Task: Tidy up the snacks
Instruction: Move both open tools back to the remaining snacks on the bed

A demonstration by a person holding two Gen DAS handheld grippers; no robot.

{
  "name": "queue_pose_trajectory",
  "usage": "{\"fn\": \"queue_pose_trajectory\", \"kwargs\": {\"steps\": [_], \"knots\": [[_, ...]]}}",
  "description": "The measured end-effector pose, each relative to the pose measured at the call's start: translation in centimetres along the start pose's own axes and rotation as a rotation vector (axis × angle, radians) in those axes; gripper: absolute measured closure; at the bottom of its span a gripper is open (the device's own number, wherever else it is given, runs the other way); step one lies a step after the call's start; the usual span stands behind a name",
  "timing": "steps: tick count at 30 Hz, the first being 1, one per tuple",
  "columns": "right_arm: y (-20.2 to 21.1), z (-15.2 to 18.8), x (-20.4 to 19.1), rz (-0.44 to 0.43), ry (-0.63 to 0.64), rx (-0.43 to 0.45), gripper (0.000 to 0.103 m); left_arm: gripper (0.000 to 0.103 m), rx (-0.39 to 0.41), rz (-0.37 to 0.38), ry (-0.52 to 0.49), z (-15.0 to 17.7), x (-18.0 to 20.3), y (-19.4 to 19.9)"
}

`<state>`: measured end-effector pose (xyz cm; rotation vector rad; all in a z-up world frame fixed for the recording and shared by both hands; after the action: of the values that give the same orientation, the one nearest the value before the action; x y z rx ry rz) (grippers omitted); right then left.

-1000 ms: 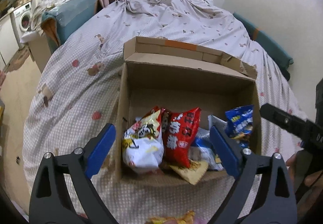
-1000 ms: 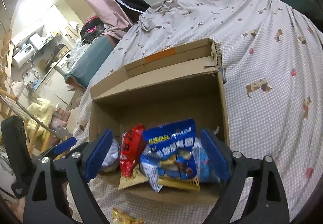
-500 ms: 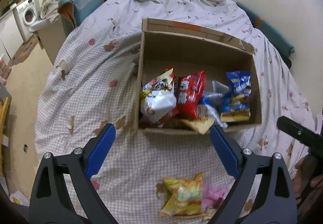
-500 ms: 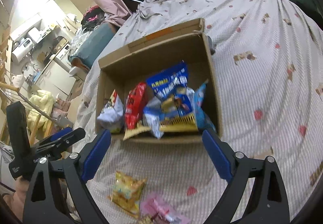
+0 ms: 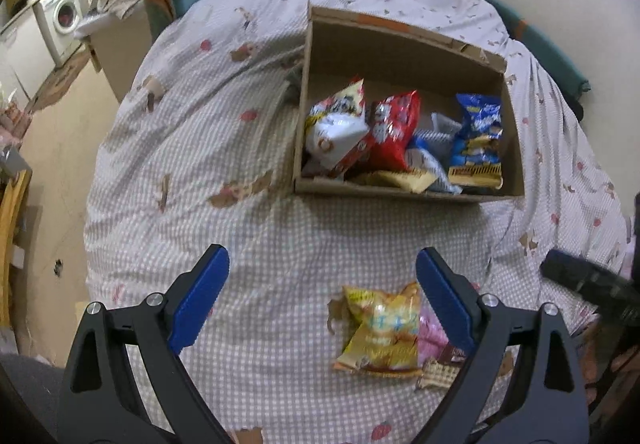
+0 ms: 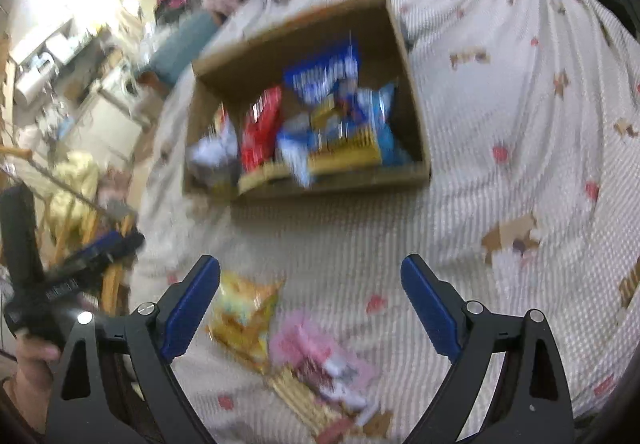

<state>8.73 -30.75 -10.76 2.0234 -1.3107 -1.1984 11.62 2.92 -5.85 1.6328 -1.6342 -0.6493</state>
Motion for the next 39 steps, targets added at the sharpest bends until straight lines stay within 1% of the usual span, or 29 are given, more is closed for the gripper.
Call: {"fn": "queue_pose_trajectory", "kwargs": {"steps": [2,5,6,7,9,10,13,17,18,19,21,22,23,26,28,31,36,39], "knots": [[-1.0,1.7,0.1,-0.006,0.009,-0.087,0.009,0.01,-0.02,0.003,0.021,0.5,-0.2,-0.1],[-2.5,4.6,-0.3,0.016,0.109,-0.23,0.01,0.01,-0.034,0.006,0.025,0.8,-0.1,-0.2],[-2.8,5.4,-0.4,0.013,0.133,-0.267,0.016,0.01,-0.038,0.007,0.023,0.9,0.0,-0.2],[-3.1,6.5,-0.7,-0.011,0.152,-0.311,0.032,0.01,-0.041,0.008,0.021,1.0,0.1,-0.3],[-3.4,7.8,-1.1,-0.027,0.188,-0.362,0.042,0.01,-0.045,0.012,0.024,1.1,0.3,-0.5],[-3.5,8.1,-1.3,-0.022,0.208,-0.369,0.048,0.01,-0.048,0.015,0.025,1.1,0.4,-0.5],[-4.0,9.1,-1.4,0.01,0.261,-0.4,0.055,0.01,-0.057,0.022,0.019,1.3,0.8,-0.7],[-5.1,10.5,-1.3,0.062,0.314,-0.461,0.056,0.01,-0.059,0.019,0.009,1.4,0.9,-0.7],[-5.4,10.8,-1.4,0.089,0.338,-0.477,0.056,0.01,-0.062,0.016,0.013,1.4,0.7,-0.7],[-5.7,11.0,-1.3,0.108,0.357,-0.483,0.057,0.01,-0.065,0.016,0.018,1.4,0.6,-0.8],[-5.9,11.0,-1.5,0.114,0.379,-0.482,0.057,0.01,-0.074,0.014,0.032,1.4,0.4,-0.9],[-5.9,11.0,-1.6,0.117,0.384,-0.478,0.066,0.01,-0.078,0.014,0.037,1.4,0.3,-1.0],[-6.0,10.9,-1.7,0.113,0.385,-0.477,0.071,0.01,-0.08,0.013,0.039,1.5,0.2,-1.0],[-6.0,10.8,-1.8,0.116,0.397,-0.478,0.077,0.01,-0.086,0.006,0.041,1.5,0.1,-1.1],[-5.9,10.9,-2.3,0.101,0.406,-0.472,0.083,0.01,-0.091,0.004,0.043,1.6,0.0,-1.2],[-5.5,10.7,-2.6,0.088,0.38,-0.436,0.085,0.01,-0.1,0.002,0.049,1.7,-0.1,-1.4],[-4.1,8.5,-2.5,0.042,0.278,-0.34,0.085,0.01,-0.116,-0.009,0.042,2.1,0.0,-1.8],[-3.5,7.1,-2.0,0.039,0.222,-0.285,0.085,0.01,-0.149,0.002,0.029,2.7,0.5,-2.5]]}}
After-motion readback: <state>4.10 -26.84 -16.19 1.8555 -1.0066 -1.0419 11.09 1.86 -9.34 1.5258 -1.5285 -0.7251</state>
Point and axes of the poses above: each gripper's, at about its wrist camera, not at the fingertips, and y roughly against the way its jaws point, x to its right, z to its underside, the point moved 5 cm from there along -y, roughly the way its jaws point, and after that the axes turned 9 degrees about x, right-handed, at the moved point
